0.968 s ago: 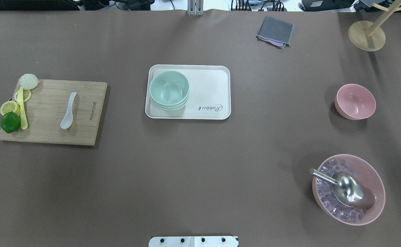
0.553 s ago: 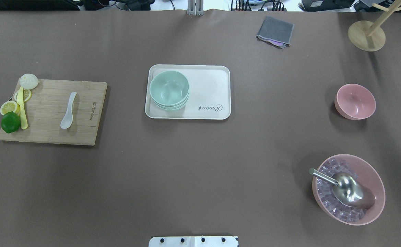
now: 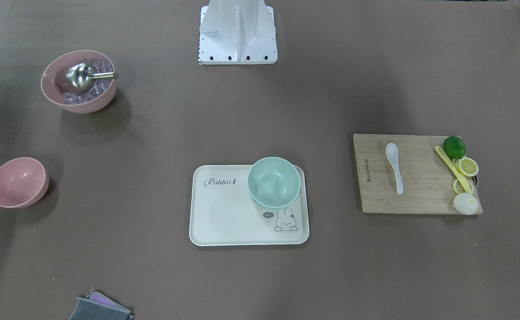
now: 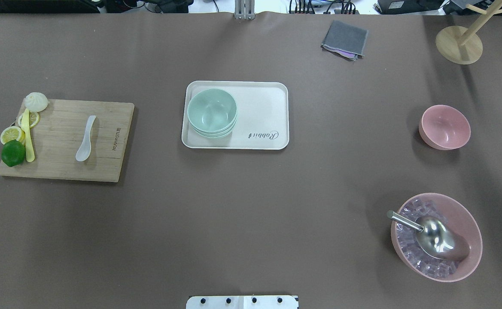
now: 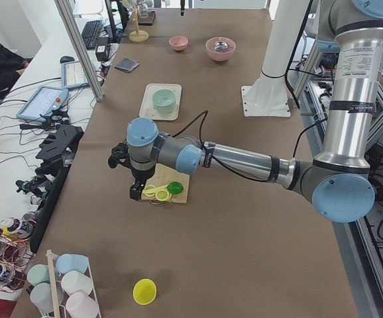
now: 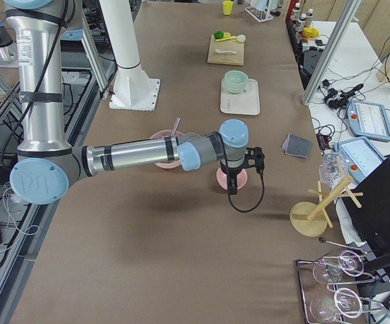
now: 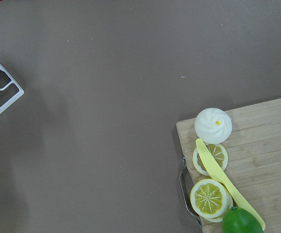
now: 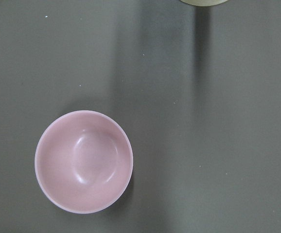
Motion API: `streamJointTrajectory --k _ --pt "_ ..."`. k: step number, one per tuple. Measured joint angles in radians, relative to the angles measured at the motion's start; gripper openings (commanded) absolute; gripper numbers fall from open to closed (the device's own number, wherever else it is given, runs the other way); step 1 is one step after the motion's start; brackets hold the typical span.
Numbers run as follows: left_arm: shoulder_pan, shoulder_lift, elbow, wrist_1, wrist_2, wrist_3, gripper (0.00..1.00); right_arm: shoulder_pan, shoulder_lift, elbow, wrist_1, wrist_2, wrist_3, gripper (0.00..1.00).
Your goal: Stack pink bowl on green and place spoon
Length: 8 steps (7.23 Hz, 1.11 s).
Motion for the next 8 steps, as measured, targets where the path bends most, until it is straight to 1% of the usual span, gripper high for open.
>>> streamJointTrajectory --k 1,2,3,5,7,8 --pt "0.004 0.0 0.002 -0.038 0.0 -0.074 0.98 -0.019 0.037 -0.096 0.089 -0.002 0.029 0.98" --pt "0.011 0.0 0.005 -0.076 0.0 -0.142 0.98 -0.043 0.074 -0.169 0.153 -0.003 0.076 0.98" --pt "0.023 0.0 0.007 -0.098 0.0 -0.182 0.98 -0.075 0.105 -0.211 0.191 -0.005 0.131 0.97" --pt "0.044 -0.009 0.008 -0.11 0.001 -0.226 0.98 -0.145 0.145 -0.249 0.214 -0.008 0.22 0.94" --pt "0.08 -0.025 0.007 -0.123 0.0 -0.293 0.98 -0.174 0.153 -0.268 0.216 -0.007 0.237 0.92" --pt "0.09 -0.029 0.007 -0.126 0.0 -0.307 0.98 -0.18 0.149 -0.275 0.216 -0.007 0.236 0.89"
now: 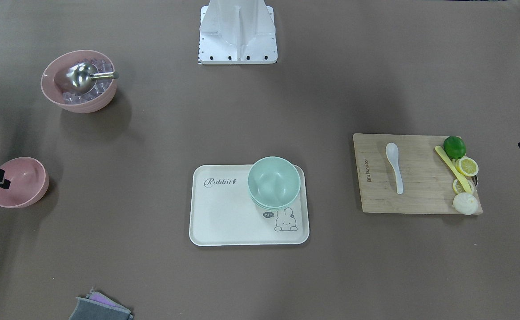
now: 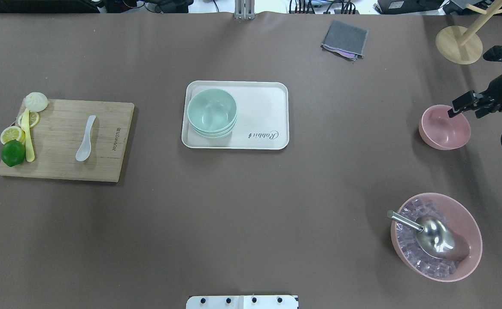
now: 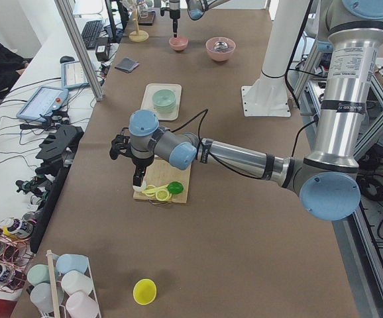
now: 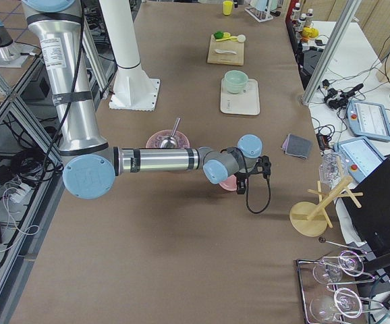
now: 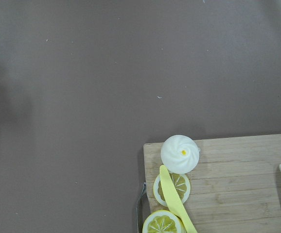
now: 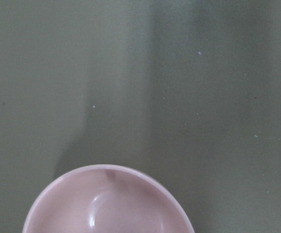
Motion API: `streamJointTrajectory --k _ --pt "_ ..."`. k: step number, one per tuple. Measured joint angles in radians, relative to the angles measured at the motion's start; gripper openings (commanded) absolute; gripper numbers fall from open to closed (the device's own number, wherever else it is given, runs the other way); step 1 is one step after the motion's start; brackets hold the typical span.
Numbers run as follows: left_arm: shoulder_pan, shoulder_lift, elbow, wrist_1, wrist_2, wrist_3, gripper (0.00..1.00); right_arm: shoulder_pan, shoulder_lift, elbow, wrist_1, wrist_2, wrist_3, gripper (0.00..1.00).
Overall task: Stack pink bowl on green and place spoon
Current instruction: 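Lower the right gripper onto the rim of the pink bowl and grasp it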
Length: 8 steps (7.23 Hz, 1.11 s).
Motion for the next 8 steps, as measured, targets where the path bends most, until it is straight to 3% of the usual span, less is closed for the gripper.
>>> streamJointTrajectory --k 1,2,3,6,8 --pt "0.005 -0.002 0.0 -0.001 0.0 -0.007 0.98 -0.004 -0.005 -0.009 0.0 0.001 -0.001 0.53" --pt "0.008 -0.002 0.001 -0.001 0.0 -0.009 0.98 -0.009 -0.009 -0.017 0.0 0.001 0.0 0.09" --pt "0.01 -0.002 0.001 -0.001 0.0 -0.01 0.98 -0.013 -0.01 -0.021 0.001 0.001 -0.001 0.0" --pt "0.022 -0.019 0.001 0.001 -0.001 -0.028 0.98 -0.019 0.0 -0.03 0.0 0.005 -0.003 0.0" --pt "0.116 -0.081 0.011 0.004 0.006 -0.182 0.98 -0.009 0.013 -0.022 -0.001 0.033 0.006 0.0"
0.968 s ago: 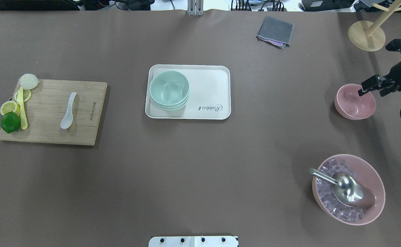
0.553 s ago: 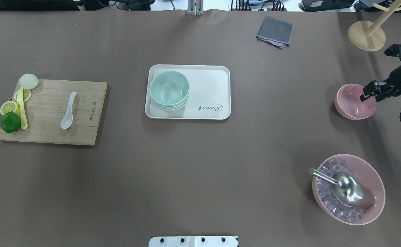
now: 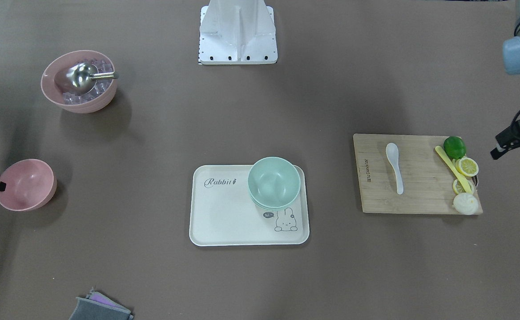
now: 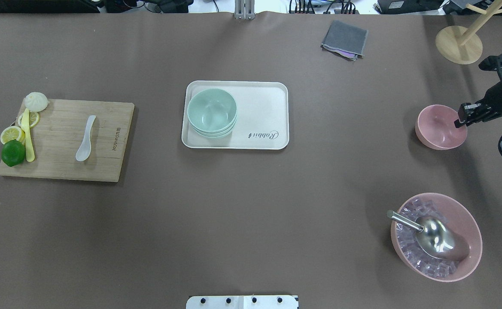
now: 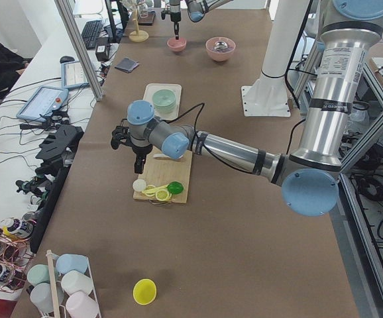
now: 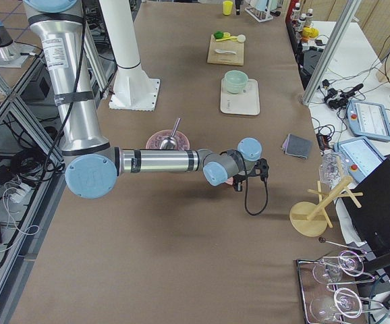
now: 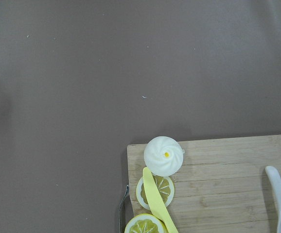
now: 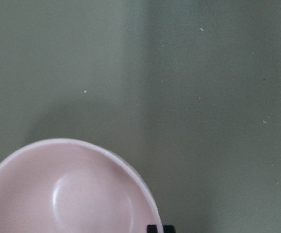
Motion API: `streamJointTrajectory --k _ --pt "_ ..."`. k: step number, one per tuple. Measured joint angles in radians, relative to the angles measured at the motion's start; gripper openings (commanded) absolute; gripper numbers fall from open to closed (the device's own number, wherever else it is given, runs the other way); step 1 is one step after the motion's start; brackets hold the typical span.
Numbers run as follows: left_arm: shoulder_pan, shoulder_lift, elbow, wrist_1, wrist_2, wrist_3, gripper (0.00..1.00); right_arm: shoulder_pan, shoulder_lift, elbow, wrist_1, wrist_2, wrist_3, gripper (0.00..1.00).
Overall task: Stack pink bowl on green and place spoon
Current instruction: 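Lower the right gripper onto the rim of the pink bowl and grasp it, then lift the pink bowl with the right gripper while the left reaches for the spoon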
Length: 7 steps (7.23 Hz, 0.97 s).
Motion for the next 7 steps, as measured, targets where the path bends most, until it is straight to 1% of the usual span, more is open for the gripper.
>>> streamJointTrajectory --k 1,3,5,7 --pt "0.047 -0.02 0.004 0.001 0.003 -0.058 0.98 0.018 0.016 0.003 0.0 0.032 0.011 0.0" --pt "0.109 -0.061 0.029 0.002 0.021 -0.11 0.98 0.044 0.062 0.018 0.0 0.082 0.069 0.0" --pt "0.202 -0.123 0.07 0.004 0.101 -0.188 0.98 0.047 0.107 0.051 0.001 0.094 0.17 0.0" --pt "0.286 -0.148 0.101 -0.003 0.162 -0.256 0.98 0.047 0.145 0.059 0.001 0.095 0.235 0.0"
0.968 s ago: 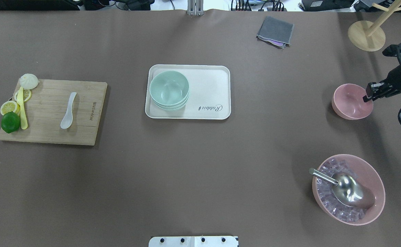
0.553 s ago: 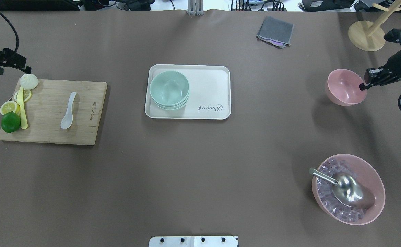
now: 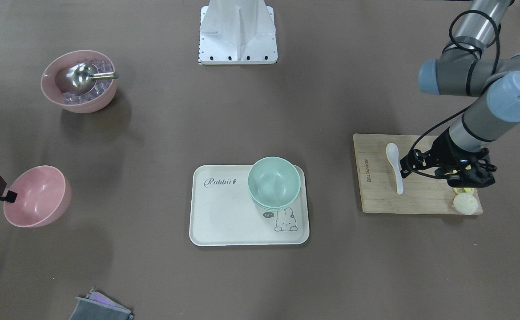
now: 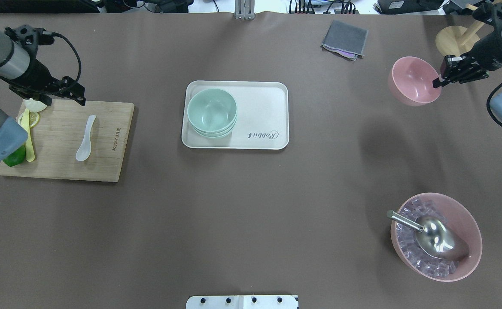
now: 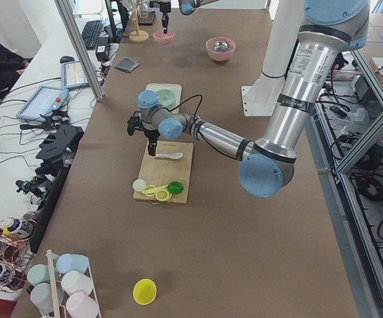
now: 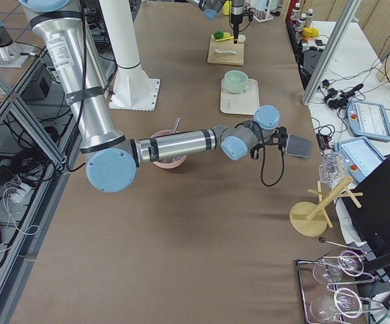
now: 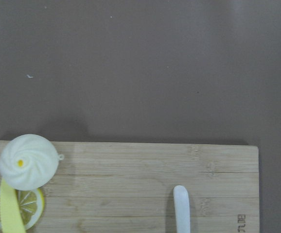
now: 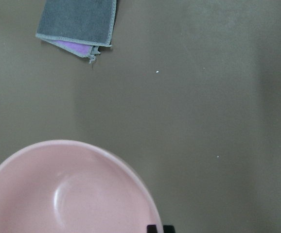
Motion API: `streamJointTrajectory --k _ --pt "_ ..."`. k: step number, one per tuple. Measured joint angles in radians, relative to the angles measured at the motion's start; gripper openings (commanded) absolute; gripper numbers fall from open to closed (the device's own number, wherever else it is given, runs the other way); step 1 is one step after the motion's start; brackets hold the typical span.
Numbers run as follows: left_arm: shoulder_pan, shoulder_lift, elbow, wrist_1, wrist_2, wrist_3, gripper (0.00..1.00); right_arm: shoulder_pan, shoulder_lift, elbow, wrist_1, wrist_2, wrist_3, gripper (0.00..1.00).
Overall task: Stack pink bowl on green and place spoon
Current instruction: 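Lift the pink bowl with the right gripper while the left reaches for the spoon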
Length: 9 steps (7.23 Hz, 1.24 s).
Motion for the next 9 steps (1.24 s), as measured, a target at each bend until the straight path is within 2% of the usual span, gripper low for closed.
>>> streamJointTrajectory --k 2,5,6,9 --pt "0.052 -0.005 0.03 -0.015 0.066 -0.023 0.97 -0.005 0.025 0.009 0.0 0.0 0.05 0.0" --pt "0.071 -0.009 0.098 -0.101 0.082 -0.03 0.97 -0.016 0.043 0.042 0.0 -0.001 0.112 0.0" --pt "0.074 -0.009 0.1 -0.109 0.079 -0.031 0.94 -0.017 0.046 0.044 0.0 0.0 0.118 0.0" --pt "0.082 0.0 0.087 -0.126 0.074 -0.047 0.69 -0.024 0.048 0.043 0.0 -0.001 0.121 0.0"
